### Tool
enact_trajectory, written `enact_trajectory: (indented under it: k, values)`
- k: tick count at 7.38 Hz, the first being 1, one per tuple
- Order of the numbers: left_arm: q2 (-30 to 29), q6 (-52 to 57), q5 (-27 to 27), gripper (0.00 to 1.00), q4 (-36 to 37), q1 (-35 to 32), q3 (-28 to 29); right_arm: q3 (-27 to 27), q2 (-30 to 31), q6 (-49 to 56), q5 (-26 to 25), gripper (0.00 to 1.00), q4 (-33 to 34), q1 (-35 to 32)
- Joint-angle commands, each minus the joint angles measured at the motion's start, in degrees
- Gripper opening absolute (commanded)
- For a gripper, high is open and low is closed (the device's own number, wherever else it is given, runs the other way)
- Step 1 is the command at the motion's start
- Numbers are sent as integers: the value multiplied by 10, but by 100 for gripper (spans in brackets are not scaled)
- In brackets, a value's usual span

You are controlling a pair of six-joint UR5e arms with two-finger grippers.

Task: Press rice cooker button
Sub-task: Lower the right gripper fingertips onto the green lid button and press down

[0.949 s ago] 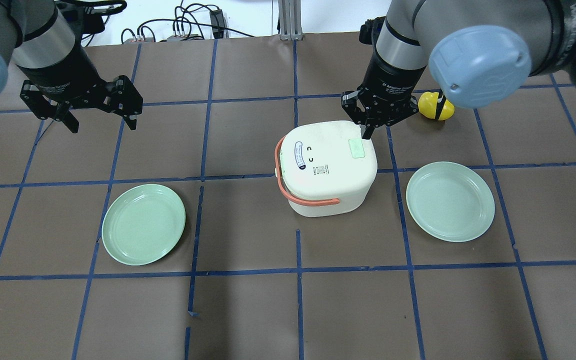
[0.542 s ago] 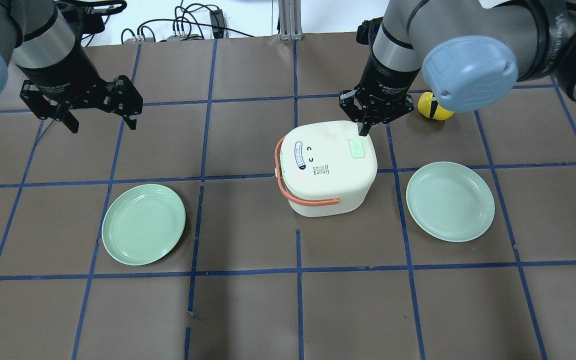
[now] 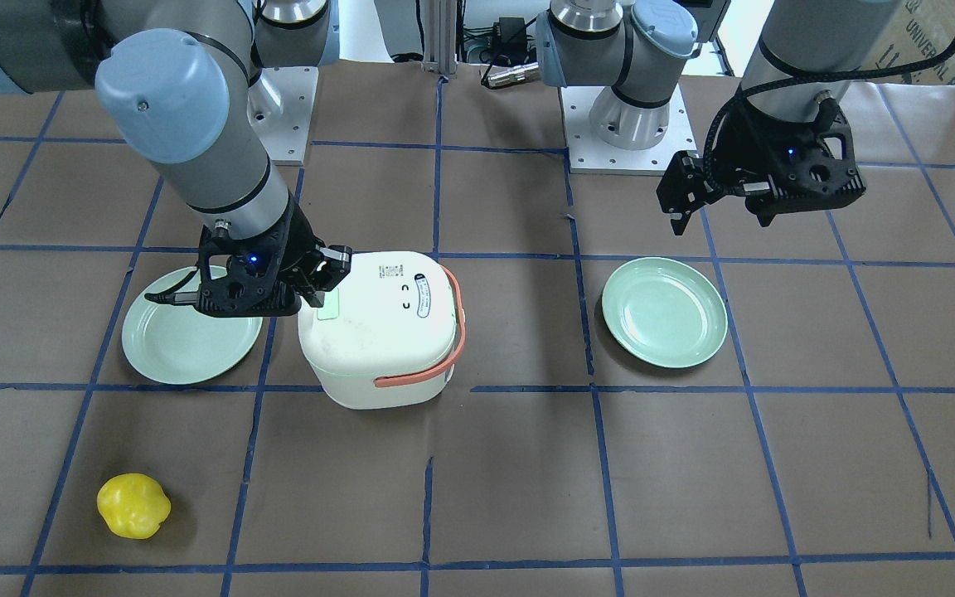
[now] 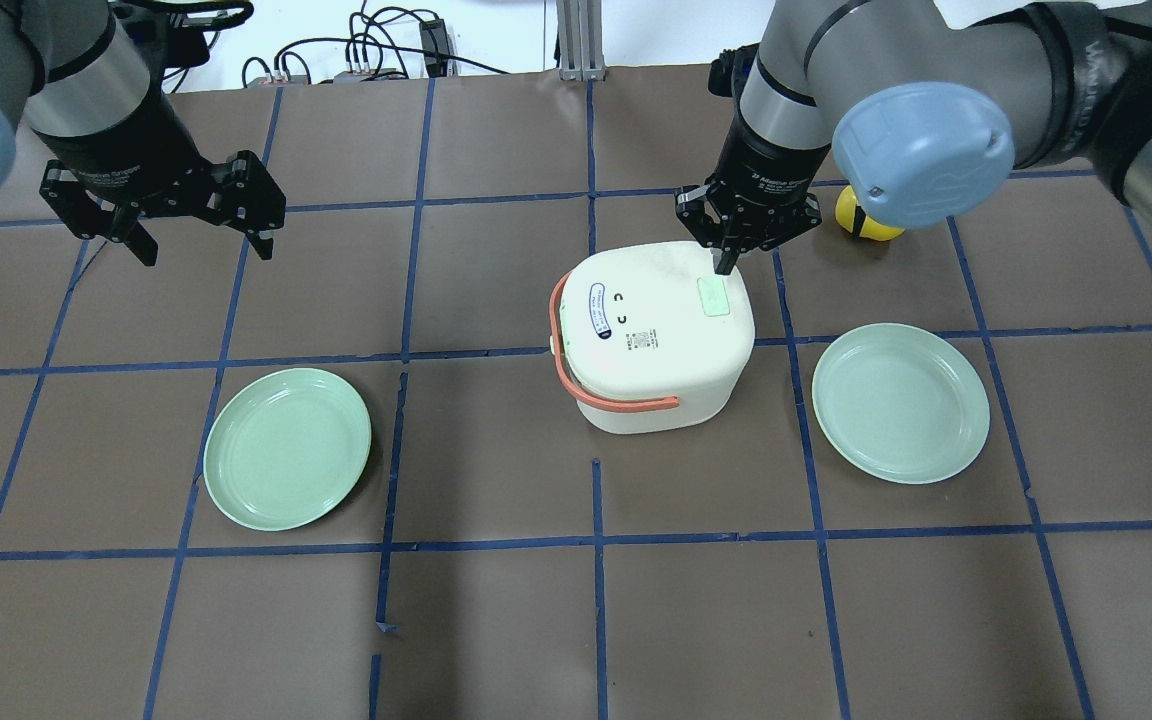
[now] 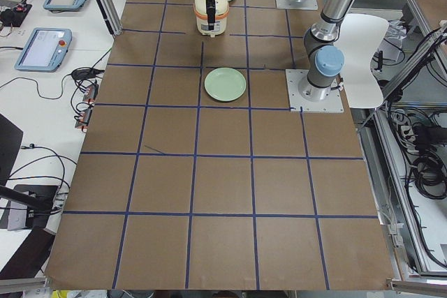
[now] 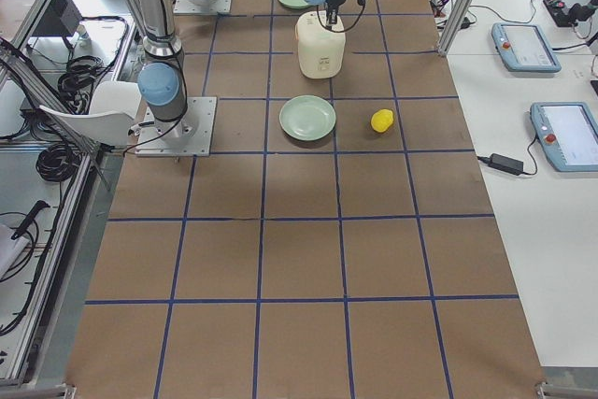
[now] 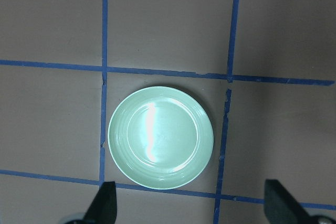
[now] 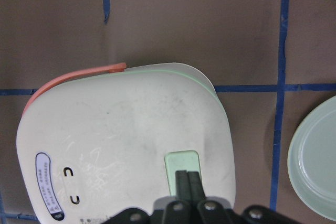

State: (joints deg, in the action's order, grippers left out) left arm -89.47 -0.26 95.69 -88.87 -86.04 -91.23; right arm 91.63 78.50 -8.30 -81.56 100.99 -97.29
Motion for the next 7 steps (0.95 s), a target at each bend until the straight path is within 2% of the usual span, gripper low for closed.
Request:
enact_trajectory:
  k: [1, 7]
  values:
    - [0, 0, -1, 100, 0, 0, 0, 17, -7, -1, 0, 10, 33, 0]
    - [0, 0, 0, 100, 0, 0, 0, 34, -13, -4, 0, 11, 40, 0]
